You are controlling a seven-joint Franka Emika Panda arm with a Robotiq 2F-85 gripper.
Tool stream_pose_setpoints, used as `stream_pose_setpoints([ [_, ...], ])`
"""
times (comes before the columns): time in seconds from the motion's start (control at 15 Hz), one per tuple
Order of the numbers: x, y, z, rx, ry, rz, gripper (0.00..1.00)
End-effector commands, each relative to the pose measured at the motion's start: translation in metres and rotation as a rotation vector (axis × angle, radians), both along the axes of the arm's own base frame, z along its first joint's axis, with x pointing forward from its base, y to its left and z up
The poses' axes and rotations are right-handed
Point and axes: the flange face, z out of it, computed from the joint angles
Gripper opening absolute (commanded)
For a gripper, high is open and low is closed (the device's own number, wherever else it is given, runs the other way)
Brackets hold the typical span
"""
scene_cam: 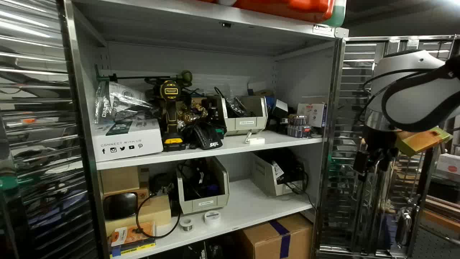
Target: Put the white extension cable inside the compartment.
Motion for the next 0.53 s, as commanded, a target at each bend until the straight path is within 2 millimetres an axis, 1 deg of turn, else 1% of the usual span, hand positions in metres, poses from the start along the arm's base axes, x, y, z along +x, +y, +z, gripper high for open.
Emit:
stream_pose_setpoints([
  [0.0, 0.0013, -0.0006, 0.0034, -0.001, -0.005, 0.0, 1.0],
  [0.13, 0.0023, -0.001, 0.0069, -0.003, -0.012, 0.0, 1.0],
  [0.4, 0.0022, -0.001, 0.0071, -0.004, -0.012, 0.0, 1.0],
  [0.47, 0.0053, 0.0012, 0.0072, 0.0, -0.014, -0.003, 1.0],
])
